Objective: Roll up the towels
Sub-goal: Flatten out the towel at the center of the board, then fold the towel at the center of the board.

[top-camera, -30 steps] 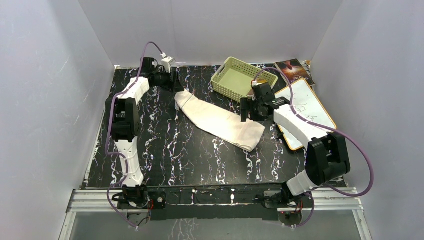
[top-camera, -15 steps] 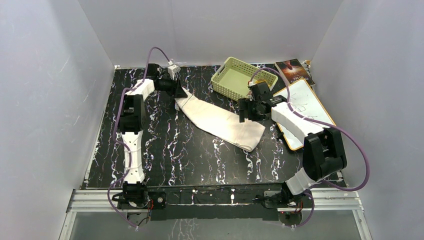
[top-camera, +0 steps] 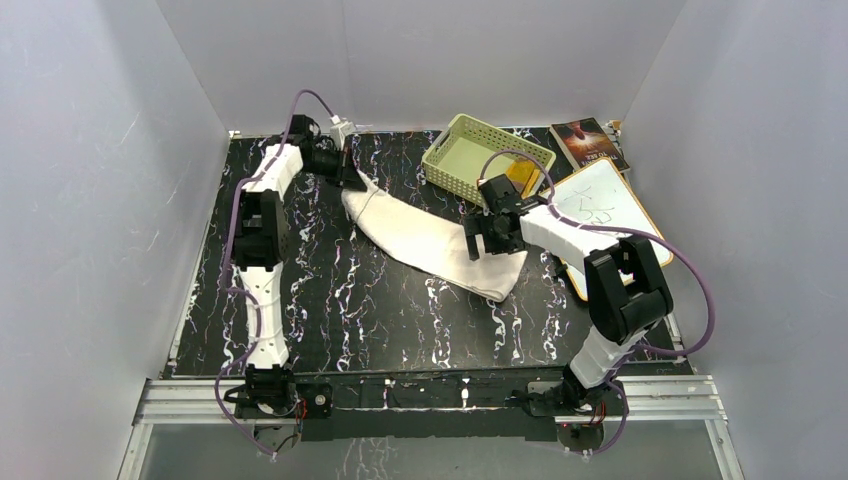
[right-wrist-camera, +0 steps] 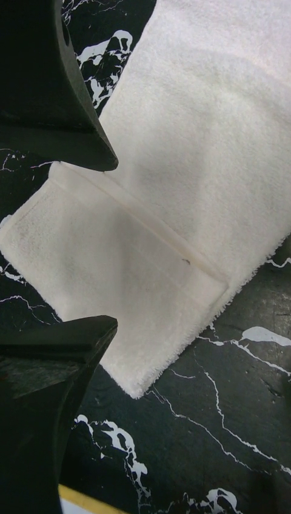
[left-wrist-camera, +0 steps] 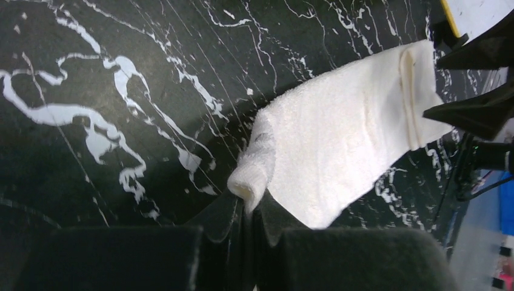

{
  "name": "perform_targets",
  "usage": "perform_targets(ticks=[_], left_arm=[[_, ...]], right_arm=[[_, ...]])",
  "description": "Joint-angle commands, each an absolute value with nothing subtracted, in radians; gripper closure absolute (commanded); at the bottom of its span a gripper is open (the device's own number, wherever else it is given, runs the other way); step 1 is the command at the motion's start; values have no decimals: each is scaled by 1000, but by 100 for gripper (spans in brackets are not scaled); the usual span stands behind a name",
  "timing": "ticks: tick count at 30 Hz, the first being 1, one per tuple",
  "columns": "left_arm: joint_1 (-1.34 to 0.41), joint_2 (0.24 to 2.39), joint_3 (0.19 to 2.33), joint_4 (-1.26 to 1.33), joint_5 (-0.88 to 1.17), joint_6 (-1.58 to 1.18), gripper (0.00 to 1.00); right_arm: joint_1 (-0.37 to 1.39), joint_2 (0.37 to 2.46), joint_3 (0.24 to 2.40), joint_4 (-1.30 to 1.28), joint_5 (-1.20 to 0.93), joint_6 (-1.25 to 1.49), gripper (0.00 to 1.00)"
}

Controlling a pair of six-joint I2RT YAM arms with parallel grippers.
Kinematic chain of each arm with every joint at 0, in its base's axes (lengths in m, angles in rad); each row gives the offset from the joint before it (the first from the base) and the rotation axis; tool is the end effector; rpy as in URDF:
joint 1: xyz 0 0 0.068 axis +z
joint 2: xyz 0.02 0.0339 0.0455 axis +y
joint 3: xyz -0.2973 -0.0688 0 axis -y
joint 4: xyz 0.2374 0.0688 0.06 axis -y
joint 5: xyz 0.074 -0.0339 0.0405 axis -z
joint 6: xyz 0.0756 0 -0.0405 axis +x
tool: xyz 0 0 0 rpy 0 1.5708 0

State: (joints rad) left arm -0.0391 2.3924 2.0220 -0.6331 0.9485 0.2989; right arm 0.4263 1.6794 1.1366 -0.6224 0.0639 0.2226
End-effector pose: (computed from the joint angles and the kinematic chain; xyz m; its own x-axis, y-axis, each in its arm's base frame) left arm 0.5413 -0.0827 0.1864 -0.6702 0.1980 -0.7153 0.6869 0.5306 -0.4966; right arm 0.3165 0.1385 0.2005 -0.9020 -0.1677 -0.3978 -0.1954 0.9803 0.0299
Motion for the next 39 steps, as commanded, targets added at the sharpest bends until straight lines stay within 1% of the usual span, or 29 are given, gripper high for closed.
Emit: perform_targets(ticks=[1, 6, 9, 12, 16, 21, 22, 23, 25, 26, 27, 30, 31, 33, 34, 35, 39], left_arm=[[-33, 2219, 2088, -898, 832, 171, 100], [-31, 2151, 1987, -1033, 634, -31, 100], [-31, 2056, 1820, -974, 585, -145, 100], [-27, 1994, 1709, -946, 496, -193, 100], [13, 2034, 1640, -945, 439, -205, 100], [53, 2108, 1626, -910, 422, -217, 99], [58, 2124, 1633, -909, 422, -216, 97], [65, 2137, 1643, -908, 419, -216, 93], [78, 2162, 1666, -908, 400, -216, 80], [84, 2173, 1677, -907, 398, -217, 75], [91, 2185, 1691, -910, 393, -216, 68], [103, 2224, 1739, -924, 355, -207, 48], [105, 2233, 1755, -933, 335, -204, 44], [112, 2237, 1779, -942, 297, -201, 40], [117, 2229, 1783, -938, 280, -203, 39], [123, 2215, 1785, -929, 268, -207, 38], [156, 2154, 1781, -893, 249, -223, 36]], right_arm=[[438, 1697, 1180, -578, 70, 239, 12], [455, 1732, 1190, -576, 69, 238, 12], [461, 1735, 1186, -569, 69, 235, 12], [468, 1735, 1188, -564, 80, 227, 12], [501, 1765, 1199, -553, 104, 208, 12], [547, 1711, 1220, -519, 118, 206, 12], [552, 1714, 1228, -520, 122, 207, 12], [557, 1723, 1240, -528, 127, 206, 13], [565, 1760, 1264, -550, 142, 206, 20], [568, 1780, 1271, -556, 150, 205, 25], [570, 1793, 1277, -561, 158, 205, 30], [575, 1831, 1300, -585, 188, 211, 33], [578, 1839, 1307, -592, 196, 213, 37], [581, 1850, 1315, -602, 200, 218, 46], [581, 1854, 1317, -605, 200, 222, 52], [583, 1858, 1321, -608, 199, 225, 55], [594, 1873, 1329, -630, 217, 239, 57]])
